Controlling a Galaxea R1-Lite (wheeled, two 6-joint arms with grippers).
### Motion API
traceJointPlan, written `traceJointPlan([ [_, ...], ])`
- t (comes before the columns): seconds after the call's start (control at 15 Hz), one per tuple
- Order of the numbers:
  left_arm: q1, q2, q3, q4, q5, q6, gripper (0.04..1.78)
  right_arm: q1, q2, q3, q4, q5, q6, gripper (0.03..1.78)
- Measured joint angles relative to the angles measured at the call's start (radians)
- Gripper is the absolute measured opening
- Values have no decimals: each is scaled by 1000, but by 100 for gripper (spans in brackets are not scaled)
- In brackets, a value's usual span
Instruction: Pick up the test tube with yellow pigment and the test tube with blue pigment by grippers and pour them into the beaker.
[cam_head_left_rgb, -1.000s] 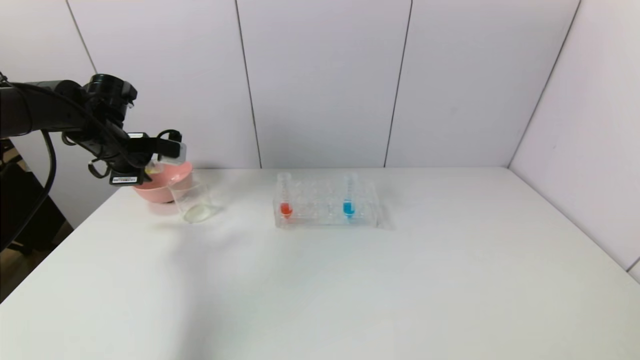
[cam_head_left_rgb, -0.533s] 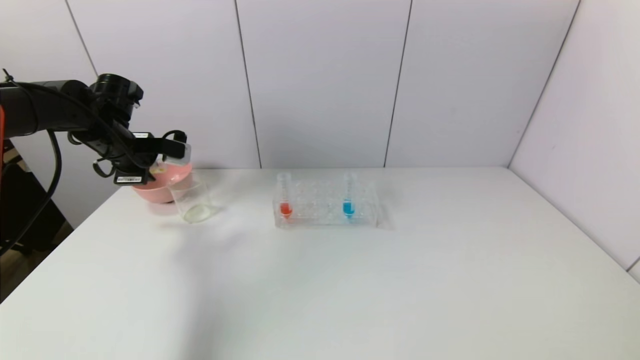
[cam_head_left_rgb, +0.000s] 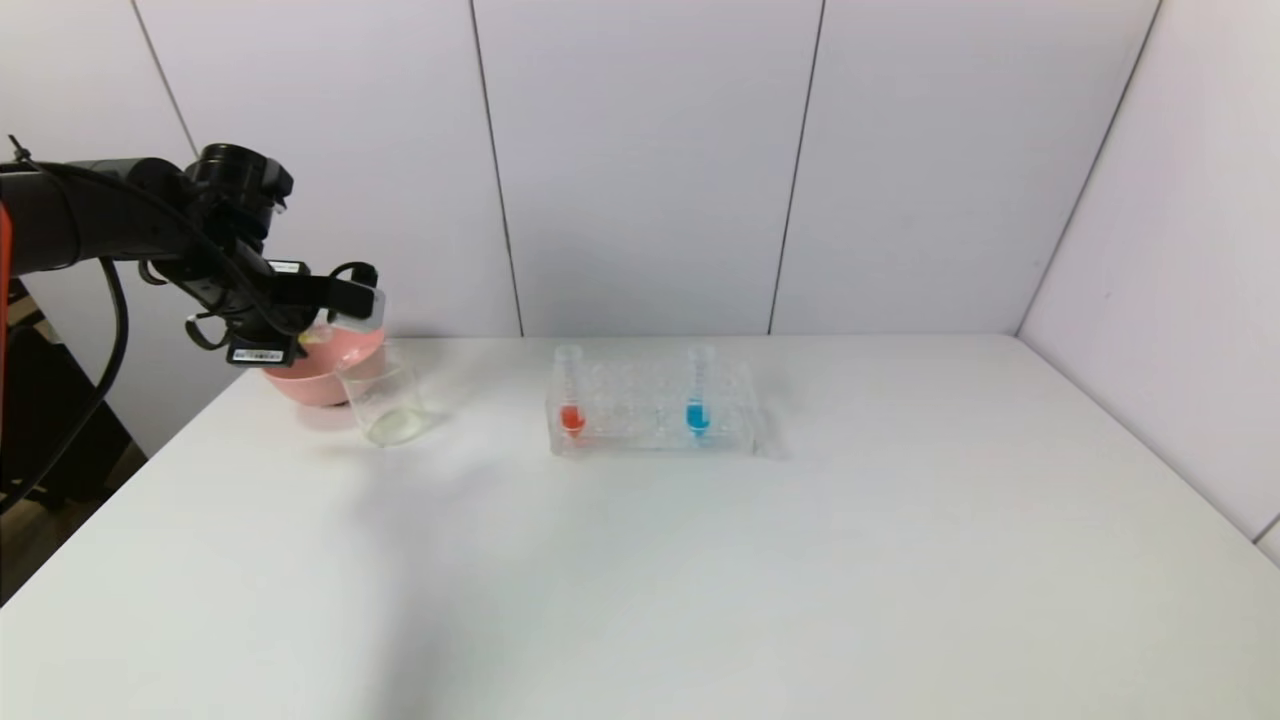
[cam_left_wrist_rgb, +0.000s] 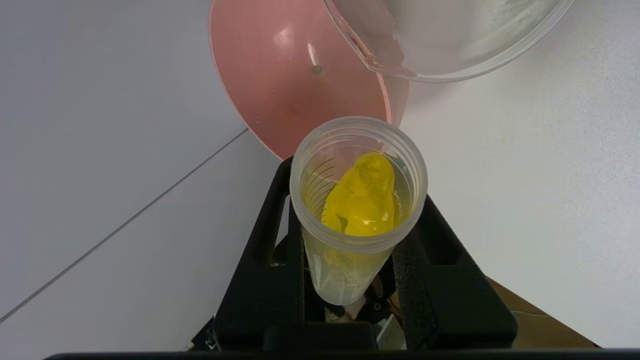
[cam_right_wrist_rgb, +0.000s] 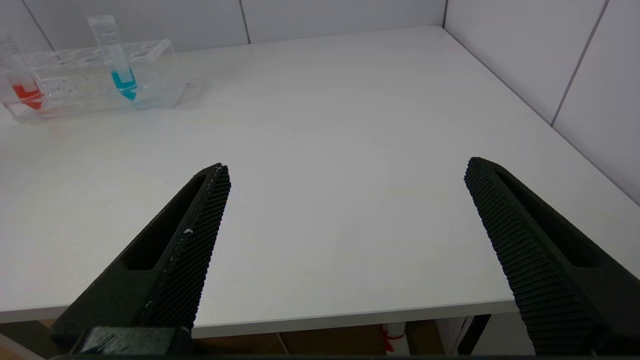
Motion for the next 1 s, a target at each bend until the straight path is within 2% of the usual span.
traceJointPlan([
  [0.27, -16, -2, 0, -3, 44, 9, 52, 0, 0, 0, 0, 0, 0, 171],
  [1.0, -34, -3, 0, -24, 85, 28, 52, 0, 0, 0, 0, 0, 0, 171],
])
